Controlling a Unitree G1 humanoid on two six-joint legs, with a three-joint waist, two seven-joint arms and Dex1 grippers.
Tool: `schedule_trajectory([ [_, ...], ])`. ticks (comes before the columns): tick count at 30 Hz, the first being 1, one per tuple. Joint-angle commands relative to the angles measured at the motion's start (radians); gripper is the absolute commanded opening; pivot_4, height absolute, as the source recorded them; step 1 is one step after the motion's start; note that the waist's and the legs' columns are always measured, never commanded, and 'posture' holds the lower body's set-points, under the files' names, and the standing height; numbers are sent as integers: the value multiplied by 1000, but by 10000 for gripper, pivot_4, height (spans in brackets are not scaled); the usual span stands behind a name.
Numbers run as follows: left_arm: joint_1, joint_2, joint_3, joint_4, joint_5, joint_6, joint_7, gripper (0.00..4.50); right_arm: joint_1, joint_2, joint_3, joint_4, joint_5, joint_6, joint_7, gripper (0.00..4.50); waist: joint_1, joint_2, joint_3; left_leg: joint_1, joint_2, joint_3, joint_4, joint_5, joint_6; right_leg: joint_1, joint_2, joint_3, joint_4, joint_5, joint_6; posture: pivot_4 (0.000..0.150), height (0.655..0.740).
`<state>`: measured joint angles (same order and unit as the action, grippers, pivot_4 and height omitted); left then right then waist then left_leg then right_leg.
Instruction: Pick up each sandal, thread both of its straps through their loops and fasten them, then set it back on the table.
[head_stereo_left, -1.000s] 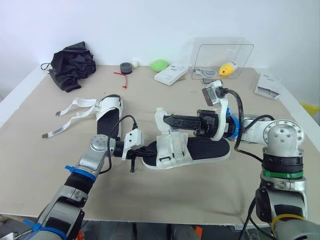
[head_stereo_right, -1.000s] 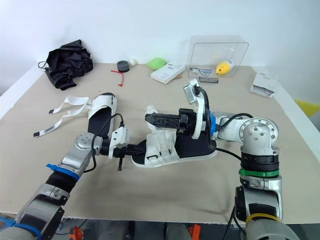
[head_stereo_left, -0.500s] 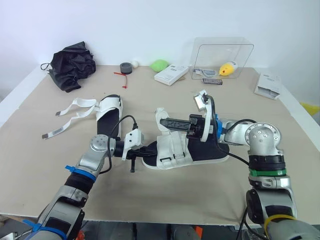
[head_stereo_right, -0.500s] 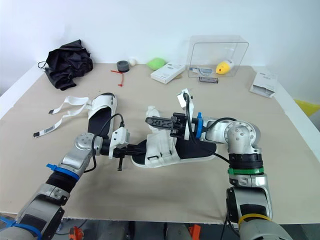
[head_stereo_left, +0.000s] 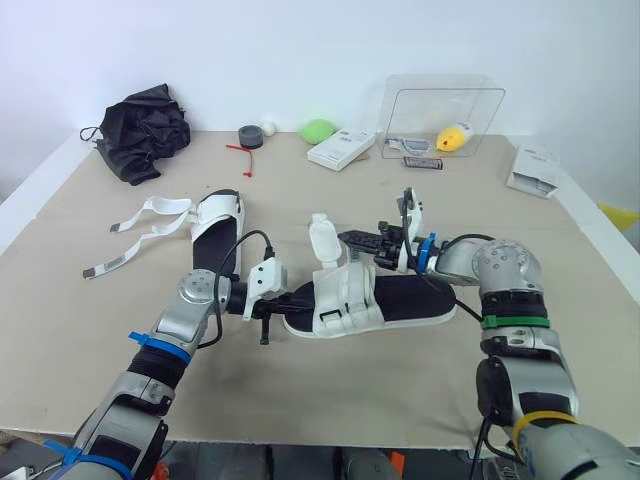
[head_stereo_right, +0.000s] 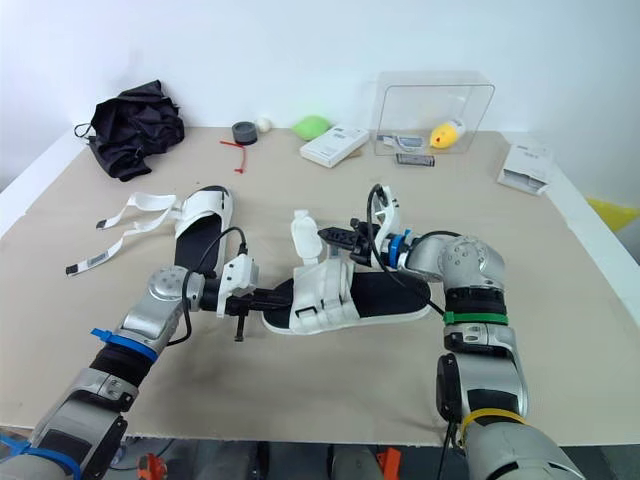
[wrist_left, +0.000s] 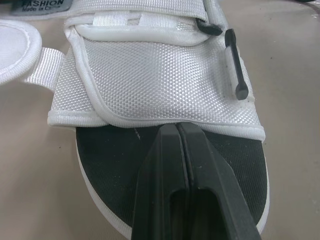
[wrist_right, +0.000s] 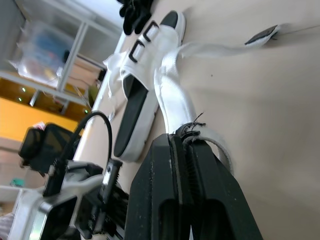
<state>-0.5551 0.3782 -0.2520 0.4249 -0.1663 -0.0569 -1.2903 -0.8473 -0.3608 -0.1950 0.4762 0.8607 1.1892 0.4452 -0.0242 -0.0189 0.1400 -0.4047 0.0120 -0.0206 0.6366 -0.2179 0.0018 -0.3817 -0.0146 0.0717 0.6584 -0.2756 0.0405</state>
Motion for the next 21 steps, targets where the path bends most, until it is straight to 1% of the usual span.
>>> schedule_trajectory([
  [1,58,22,-71,69,71,51,-14,0,18,-20,31,-37,-79,-5,-25,10576,0,0,0,0,0,0,0,0,0,0,0,0,0,0,0,1500,7400],
  [2,57,23,-70,69,71,51,-14,0,31,-31,59,-64,-96,23,-22,15617,0,0,0,0,0,0,0,0,0,0,0,0,0,0,0,1500,7400],
  [4,59,24,-69,67,71,52,-15,0,37,-32,51,-85,-91,69,-21,25156,0,1,0,0,0,0,-1,0,0,0,0,0,0,0,-1,1500,7400],
  [6,59,25,-68,67,72,51,-16,0,33,-42,58,-104,-107,75,-13,34305,0,1,-1,0,0,0,-2,0,0,0,0,0,0,-1,-1,1500,7400],
  [8,58,25,-67,69,72,51,-17,0,11,-38,34,-84,-124,76,-32,44671,0,1,-1,0,0,-1,-2,0,1,0,0,0,0,-1,-2,1500,7400],
  [12,52,17,-70,77,73,48,-16,0,-123,-83,-61,53,-132,-25,15,44671,-1,4,2,0,-1,0,-1,0,0,0,0,0,0,0,-1,1500,7400],
  [14,49,14,-72,82,74,46,-15,0,-189,-111,-71,115,-140,-53,64,44671,-1,7,3,-1,-1,1,-1,0,1,-1,-1,1,0,0,0,1500,7400],
  [16,46,11,-73,86,74,45,-16,0,-243,-130,-49,159,-161,-68,115,44671,-1,7,3,0,-1,2,-1,0,1,-1,0,1,-1,0,0,1500,7400],
  [21,41,9,-72,91,76,42,-19,0,-332,-135,56,182,-222,-76,260,44671,-1,7,3,-1,-1,1,-2,0,1,-1,0,0,-1,0,-1,1500,7400],
])
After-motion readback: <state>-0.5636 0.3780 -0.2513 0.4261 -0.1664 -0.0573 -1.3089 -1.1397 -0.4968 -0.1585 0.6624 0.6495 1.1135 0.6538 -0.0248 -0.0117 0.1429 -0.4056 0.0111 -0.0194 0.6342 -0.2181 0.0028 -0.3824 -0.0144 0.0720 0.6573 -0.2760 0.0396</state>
